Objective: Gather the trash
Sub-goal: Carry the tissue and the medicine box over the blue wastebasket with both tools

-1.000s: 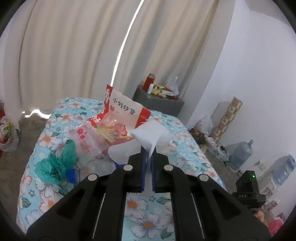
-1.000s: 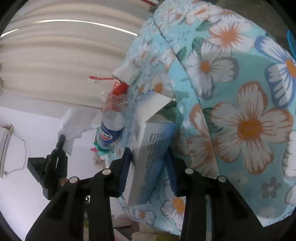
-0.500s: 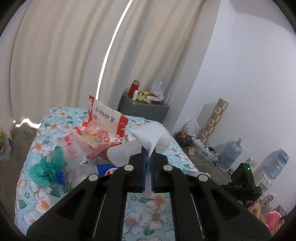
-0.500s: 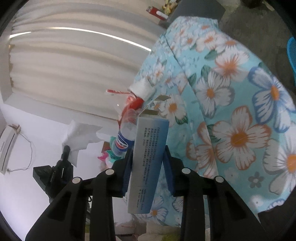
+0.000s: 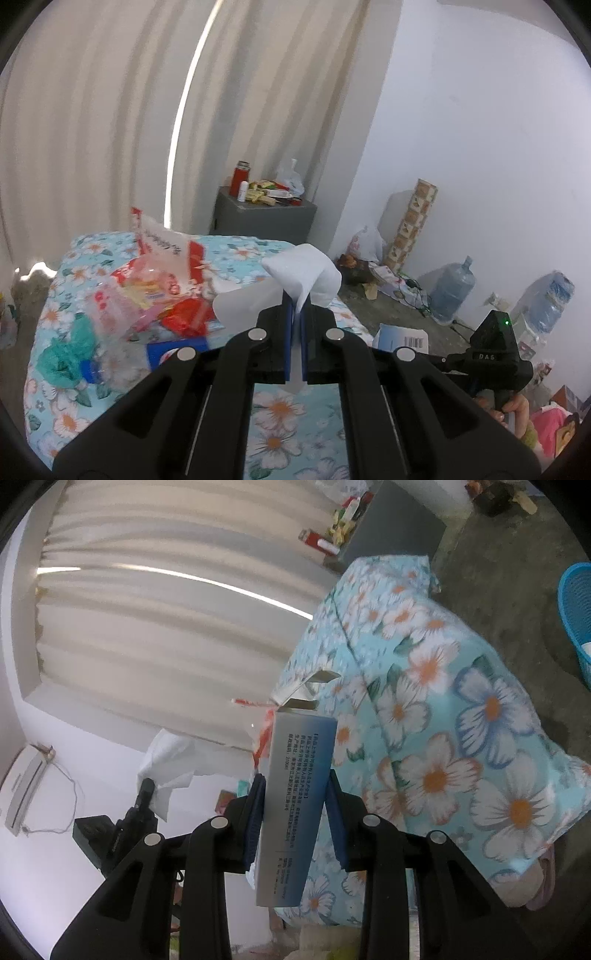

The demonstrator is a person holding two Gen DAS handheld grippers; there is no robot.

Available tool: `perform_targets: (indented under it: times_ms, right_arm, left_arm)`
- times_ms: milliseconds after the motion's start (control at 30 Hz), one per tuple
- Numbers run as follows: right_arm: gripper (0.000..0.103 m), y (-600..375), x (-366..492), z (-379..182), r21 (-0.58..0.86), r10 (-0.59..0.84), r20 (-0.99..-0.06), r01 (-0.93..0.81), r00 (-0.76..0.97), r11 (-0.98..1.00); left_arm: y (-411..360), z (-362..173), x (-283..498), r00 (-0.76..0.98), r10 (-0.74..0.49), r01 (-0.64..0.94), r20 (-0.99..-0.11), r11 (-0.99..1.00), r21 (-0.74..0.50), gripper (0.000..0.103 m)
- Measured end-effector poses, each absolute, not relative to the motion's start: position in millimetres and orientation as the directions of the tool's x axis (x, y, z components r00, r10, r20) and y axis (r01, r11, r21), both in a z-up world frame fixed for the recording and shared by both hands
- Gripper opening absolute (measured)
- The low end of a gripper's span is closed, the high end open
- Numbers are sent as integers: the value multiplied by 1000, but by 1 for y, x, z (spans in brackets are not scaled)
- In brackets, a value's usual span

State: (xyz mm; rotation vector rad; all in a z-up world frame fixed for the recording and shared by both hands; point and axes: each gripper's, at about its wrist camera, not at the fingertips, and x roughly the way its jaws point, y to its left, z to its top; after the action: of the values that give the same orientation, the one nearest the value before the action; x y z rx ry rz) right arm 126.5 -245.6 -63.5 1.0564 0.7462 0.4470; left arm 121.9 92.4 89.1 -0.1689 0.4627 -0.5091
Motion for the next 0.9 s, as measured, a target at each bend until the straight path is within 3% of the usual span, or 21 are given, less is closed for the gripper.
perform_targets:
  times_ms: [467, 767, 900]
  right_arm:
    - [32, -346, 81, -66, 910, 468, -300, 102, 831, 401]
    - [32, -423, 49, -99, 894, 262, -369, 264, 892, 363]
    - [32, -462, 32, -127, 860, 134, -450, 388, 883, 333]
  left_arm:
    - [-53, 83, 162, 616, -633, 607, -468, 761, -230, 2]
    - [-200, 47, 196, 437, -692, 734, -575, 643, -216, 2]
    - [-260, 16, 211, 344, -683, 757, -645, 608, -239, 2]
